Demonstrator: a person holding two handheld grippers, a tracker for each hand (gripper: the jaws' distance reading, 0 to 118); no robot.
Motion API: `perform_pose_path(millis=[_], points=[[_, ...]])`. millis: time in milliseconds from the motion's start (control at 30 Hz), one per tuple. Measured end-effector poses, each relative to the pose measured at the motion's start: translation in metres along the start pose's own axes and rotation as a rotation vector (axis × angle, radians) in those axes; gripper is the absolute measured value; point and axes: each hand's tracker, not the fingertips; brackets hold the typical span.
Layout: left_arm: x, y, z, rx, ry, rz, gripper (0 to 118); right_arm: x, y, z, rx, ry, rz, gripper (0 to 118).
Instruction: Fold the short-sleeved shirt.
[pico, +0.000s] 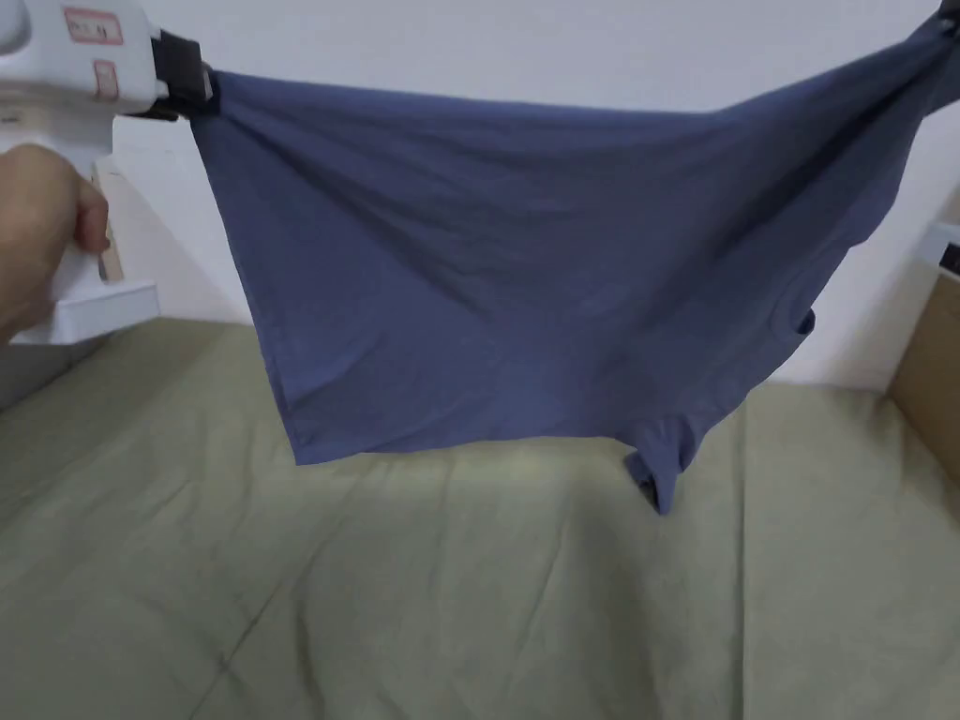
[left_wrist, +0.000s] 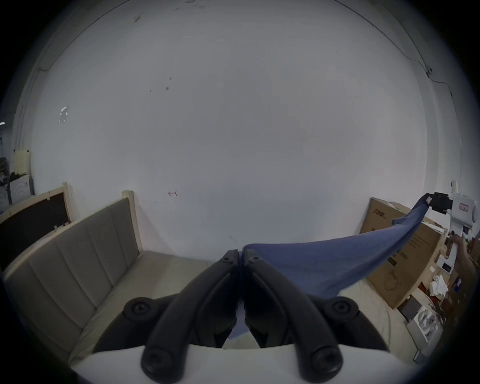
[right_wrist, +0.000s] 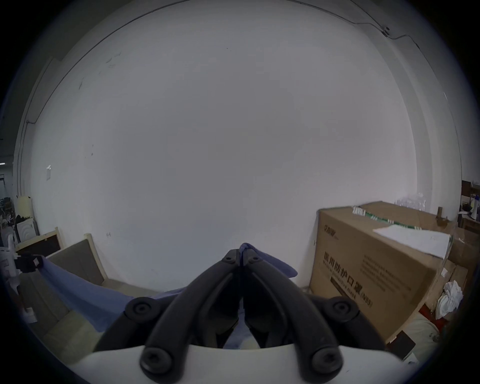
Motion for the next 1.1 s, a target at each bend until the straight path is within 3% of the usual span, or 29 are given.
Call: perform_pose_path(millis=[167,300,367,500,700,833,933,1033,1100], points=[[0.0,-0.071,0.031,-0.06,-0.059,0.001,3,0.018,-0.081,0.053,-0.041,0.04,0.007,1],[0.002,-0.139,0.066,-0.139,-0.113,-0.014,3,0.037,-0.149,0.097,-0.163,0.086,0.062,1],[0.002,-0.176,0.087,-0.174,-0.124,-0.006,3,0.035,-0.185,0.134,-0.193,0.096,0.038,1],[-0.002,-0.246,0.129,-0.252,-0.163,-0.011,3,0.045,-0.25,0.193,-0.292,0.124,-0.084,1],[-0.003,-0.317,0.196,-0.341,-0.215,0.017,3,0.047,-0.319,0.283,-0.373,0.115,-0.074,1],[-0.008,-0.347,0.236,-0.403,-0.222,0.032,3,0.046,-0.341,0.349,-0.396,0.108,-0.116,1],[-0.017,-0.363,0.264,-0.404,-0.218,0.046,3,0.04,-0.353,0.394,-0.427,0.111,-0.038,1],[-0.025,-0.371,0.29,-0.421,-0.208,0.036,3,0.038,-0.358,0.427,-0.455,0.11,-0.031,1],[-0.033,-0.377,0.307,-0.423,-0.225,0.058,3,0.036,-0.369,0.442,-0.495,0.095,0.039,1]])
